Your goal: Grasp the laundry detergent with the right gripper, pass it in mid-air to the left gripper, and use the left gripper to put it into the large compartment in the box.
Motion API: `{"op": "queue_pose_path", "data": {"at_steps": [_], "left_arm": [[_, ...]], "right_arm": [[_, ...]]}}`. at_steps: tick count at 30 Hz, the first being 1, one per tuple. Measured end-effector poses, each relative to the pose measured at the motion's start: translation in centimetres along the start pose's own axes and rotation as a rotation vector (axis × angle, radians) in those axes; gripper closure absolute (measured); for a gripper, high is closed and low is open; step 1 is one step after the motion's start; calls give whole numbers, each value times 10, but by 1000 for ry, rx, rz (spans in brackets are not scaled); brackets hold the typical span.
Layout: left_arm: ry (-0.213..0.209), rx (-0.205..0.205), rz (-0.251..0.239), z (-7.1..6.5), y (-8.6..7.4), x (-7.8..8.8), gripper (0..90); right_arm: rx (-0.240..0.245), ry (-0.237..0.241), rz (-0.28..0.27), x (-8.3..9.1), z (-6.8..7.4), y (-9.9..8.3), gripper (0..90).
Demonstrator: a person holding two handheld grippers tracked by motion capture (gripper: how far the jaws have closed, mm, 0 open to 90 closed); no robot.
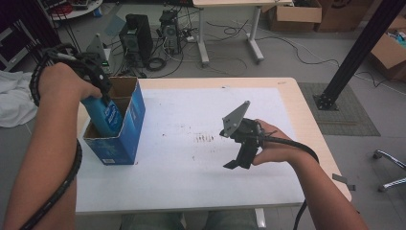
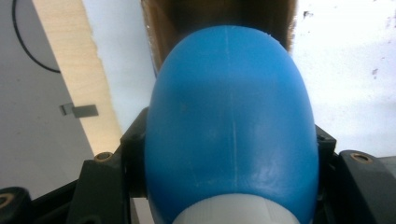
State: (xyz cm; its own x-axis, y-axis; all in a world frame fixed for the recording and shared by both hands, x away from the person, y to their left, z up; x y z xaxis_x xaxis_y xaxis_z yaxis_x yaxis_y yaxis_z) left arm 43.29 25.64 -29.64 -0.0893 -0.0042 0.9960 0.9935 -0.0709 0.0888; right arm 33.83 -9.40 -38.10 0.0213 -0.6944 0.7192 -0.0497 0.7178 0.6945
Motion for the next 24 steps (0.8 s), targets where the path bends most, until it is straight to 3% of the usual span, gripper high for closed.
{"op": "queue_pose_path", "data": {"at_steps": [7, 24], "left_arm": [[-7, -14, 35, 0, -1, -27, 389], [-10, -23, 26, -2, 1, -69, 390]], "right_arm": [[-2, -1, 8, -2, 0, -2, 0], [-20, -5, -1, -3, 1, -6, 0]]}}
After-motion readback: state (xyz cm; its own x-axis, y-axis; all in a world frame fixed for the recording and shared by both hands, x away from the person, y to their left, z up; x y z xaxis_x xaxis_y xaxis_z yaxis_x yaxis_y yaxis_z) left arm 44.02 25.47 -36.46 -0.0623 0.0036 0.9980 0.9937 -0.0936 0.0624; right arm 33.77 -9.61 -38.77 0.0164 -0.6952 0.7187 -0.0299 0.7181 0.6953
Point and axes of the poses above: each handheld gripper's, and its own axes: x roughly backward along the jaws, y roughly out of its top, z roughly to its left, the point moved 10 cm from there along -x, roughly forward along the jaws, and after that the axes turned 10 degrees about -z, right-handed, at the moved point
